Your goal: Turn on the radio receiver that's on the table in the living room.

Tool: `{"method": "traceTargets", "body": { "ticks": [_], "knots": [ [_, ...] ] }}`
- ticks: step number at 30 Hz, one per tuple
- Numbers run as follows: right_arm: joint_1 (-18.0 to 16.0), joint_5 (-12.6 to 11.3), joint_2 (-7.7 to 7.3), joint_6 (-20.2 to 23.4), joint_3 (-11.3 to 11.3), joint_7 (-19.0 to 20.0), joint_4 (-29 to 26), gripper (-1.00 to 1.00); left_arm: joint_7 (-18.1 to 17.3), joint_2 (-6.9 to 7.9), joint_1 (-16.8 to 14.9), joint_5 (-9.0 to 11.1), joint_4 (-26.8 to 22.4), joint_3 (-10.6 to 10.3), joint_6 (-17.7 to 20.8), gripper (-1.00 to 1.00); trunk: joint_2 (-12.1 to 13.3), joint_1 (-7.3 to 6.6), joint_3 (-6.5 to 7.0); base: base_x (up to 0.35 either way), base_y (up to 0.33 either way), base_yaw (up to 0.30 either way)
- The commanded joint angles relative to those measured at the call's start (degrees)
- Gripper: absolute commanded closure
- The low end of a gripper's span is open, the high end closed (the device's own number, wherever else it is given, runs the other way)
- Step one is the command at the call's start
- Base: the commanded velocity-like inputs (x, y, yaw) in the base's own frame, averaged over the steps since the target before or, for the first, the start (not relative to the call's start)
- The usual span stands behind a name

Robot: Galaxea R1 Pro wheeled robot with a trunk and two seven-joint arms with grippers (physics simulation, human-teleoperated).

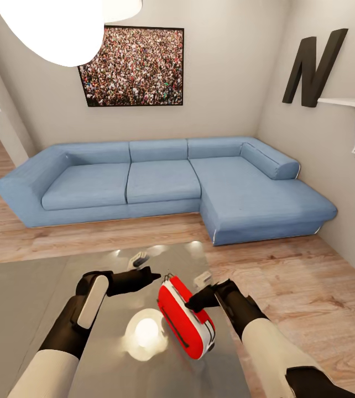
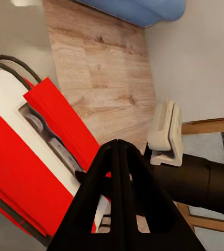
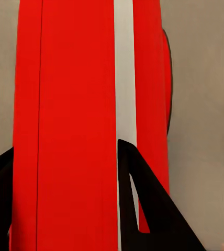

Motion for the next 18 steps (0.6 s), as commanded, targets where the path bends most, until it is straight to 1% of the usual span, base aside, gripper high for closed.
{"method": "traceTargets", "body": {
  "ticks": [1, 15, 17, 18],
  "knots": [
    [-0.01, -0.4, 0.01, -0.12, -0.17, -0.25, 0.18, 1.0, 0.0, -0.01, 0.0, 0.0, 0.0, 0.0, 0.0, 1.0, 0.0, 0.0, 0.0, 0.0, 0.0, 0.0],
    [-0.01, -0.31, 0.01, -0.67, -0.49, -0.79, 0.51, 1.0, 0.0, -0.01, 0.0, 0.0, 0.0, 0.0, -0.03, 1.0, 0.0, 0.0, 0.0, 0.0, 0.0, 0.0],
    [-0.01, -0.33, 0.01, -1.87, -0.57, -0.79, 0.51, 1.0, 0.0, -0.01, 0.0, 0.0, 0.0, 0.0, -0.04, 1.0, 0.0, 0.0, 0.0, 0.0, 0.0, 0.0],
    [-0.01, -0.35, 0.01, -3.19, -0.69, -0.79, 0.51, 1.0, 0.0, -0.01, 0.0, 0.0, 0.0, 0.01, -0.04, 1.0, 0.0, 0.0, 0.0, 0.0, 0.0, 0.0]
  ]
}}
